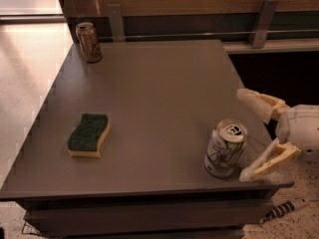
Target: Move 7up can near orange can
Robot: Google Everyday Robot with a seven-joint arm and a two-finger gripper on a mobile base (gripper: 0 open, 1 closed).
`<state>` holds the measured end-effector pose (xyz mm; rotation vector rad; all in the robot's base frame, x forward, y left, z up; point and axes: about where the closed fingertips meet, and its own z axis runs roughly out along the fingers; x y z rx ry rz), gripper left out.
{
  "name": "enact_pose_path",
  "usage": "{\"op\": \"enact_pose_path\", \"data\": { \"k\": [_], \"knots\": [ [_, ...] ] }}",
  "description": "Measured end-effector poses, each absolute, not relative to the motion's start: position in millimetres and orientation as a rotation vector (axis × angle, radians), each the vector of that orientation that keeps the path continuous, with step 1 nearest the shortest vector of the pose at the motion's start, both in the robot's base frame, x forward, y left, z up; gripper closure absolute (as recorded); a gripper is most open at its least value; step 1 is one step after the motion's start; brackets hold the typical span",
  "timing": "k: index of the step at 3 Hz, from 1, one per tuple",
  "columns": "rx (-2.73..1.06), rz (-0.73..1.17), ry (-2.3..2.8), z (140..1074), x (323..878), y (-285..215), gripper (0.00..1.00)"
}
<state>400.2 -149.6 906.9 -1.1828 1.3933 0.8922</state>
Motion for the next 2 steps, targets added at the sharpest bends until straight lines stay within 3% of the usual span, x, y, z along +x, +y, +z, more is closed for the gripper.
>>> {"op": "enact_pose_path", "data": {
  "k": [2],
  "knots": [
    [-1.142,0.938,1.390,877,393,-135,0.00]
  ]
}}
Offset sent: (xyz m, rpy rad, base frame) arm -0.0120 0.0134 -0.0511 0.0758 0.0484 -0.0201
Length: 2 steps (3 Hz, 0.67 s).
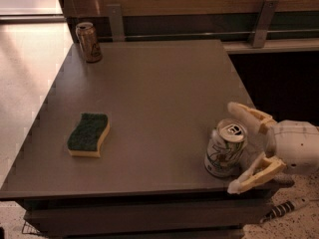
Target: Move 7up can near orange can
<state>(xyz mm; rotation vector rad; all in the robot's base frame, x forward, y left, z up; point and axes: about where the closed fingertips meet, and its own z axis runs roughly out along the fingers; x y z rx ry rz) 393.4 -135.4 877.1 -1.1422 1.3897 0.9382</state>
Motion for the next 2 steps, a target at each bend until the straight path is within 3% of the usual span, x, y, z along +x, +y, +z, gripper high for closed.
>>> {"op": "enact_pose_path", "data": {
  "k": [1,2],
  "knots": [
    [-1.145,0.940,1.388,877.0,392.9,-133.4,0.15],
    [-1.152,0.942,1.385,878.2,392.6,-130.4,0.46]
  ]
}}
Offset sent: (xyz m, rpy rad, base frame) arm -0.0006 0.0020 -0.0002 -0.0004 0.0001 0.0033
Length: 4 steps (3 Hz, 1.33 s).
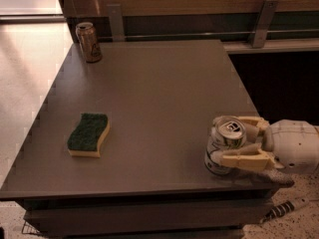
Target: Move 7up can near orange can
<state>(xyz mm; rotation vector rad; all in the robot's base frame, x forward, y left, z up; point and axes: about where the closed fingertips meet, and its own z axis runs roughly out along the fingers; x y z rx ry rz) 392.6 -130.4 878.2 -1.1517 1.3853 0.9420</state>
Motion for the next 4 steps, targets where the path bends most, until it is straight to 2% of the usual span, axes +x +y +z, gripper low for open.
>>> {"op": "enact_pose_path", "data": {
  "k": [2,3,4],
  "knots": [
    [-1.160,0.944,1.381,880,392,-127,0.93],
    [-1.165,0.946,1.380,883,394,-125,1.00],
    [-1.195,0.964,1.376,914,418,-122,1.00]
  ]
}}
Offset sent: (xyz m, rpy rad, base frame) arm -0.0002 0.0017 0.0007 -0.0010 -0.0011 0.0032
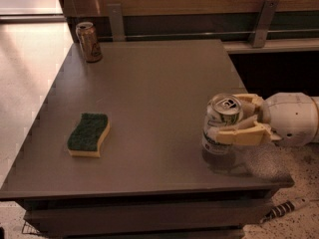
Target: Move 7up can near orange can
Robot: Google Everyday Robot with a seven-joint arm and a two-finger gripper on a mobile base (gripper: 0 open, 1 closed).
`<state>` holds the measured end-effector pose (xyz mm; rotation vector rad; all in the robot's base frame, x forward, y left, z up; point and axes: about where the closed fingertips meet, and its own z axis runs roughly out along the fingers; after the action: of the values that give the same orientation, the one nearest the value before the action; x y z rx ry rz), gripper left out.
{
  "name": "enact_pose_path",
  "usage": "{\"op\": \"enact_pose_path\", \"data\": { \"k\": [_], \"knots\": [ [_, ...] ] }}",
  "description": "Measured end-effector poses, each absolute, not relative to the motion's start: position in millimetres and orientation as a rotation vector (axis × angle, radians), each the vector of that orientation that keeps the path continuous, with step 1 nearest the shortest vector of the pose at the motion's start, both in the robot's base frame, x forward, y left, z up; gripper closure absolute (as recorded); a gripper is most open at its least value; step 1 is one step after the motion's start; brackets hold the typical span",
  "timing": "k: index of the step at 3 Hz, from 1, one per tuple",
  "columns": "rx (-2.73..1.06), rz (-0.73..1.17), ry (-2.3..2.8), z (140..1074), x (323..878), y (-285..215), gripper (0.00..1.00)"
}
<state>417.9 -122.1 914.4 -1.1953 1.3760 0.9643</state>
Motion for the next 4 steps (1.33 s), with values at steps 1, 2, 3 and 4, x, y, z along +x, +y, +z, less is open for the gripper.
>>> {"op": "enact_pose_path", "data": {
  "k": [1,2,3,4],
  "knots": [
    [-1.242,0.961,1.428,965,476,-113,1.00],
    [-1.221,0.954,1.435,1001,543,-86,1.00],
    [-1.145,0.964,1.414,1016,609,-49,1.00],
    [-1.094,0.923,1.381,1020,652,-6,1.00]
  ]
}}
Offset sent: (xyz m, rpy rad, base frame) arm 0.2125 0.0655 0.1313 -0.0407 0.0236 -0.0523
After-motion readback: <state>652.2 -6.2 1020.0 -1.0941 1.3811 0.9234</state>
